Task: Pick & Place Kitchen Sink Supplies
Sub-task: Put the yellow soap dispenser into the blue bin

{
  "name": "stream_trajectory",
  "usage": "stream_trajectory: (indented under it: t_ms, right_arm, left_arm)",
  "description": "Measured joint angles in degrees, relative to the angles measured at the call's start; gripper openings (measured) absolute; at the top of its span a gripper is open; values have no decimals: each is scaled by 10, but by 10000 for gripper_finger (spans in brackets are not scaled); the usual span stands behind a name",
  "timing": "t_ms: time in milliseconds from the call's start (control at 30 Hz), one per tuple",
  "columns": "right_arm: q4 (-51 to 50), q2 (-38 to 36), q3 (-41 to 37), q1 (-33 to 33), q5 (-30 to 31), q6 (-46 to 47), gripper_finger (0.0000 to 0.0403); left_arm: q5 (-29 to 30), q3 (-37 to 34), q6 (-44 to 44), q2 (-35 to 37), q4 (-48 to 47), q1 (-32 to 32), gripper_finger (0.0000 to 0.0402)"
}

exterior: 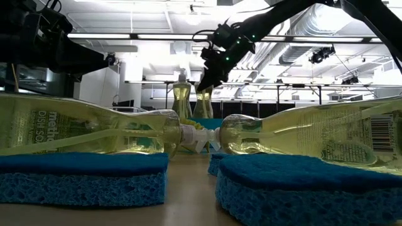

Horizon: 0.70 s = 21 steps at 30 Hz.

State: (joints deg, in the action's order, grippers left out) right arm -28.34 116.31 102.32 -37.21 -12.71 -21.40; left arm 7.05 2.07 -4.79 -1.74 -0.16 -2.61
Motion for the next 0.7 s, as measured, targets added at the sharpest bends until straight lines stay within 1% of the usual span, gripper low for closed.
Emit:
stream_trajectory:
  t_ms: [100, 233, 533, 700]
  right_arm:
    - [3, 0, 0, 0, 5, 12, 311]
    - [12, 0, 0, 0, 29, 41, 311]
    - [13, 0, 0, 0, 33, 88, 312]
    - [20, 0, 0, 1, 34, 93, 312]
  left_arm:
    - [0, 0, 0, 0, 0, 0, 154]
    - [0, 0, 0, 0, 0, 0, 154]
    - [0, 0, 0, 0, 0, 0, 154]
    - [0, 0, 0, 0, 0, 0, 154]
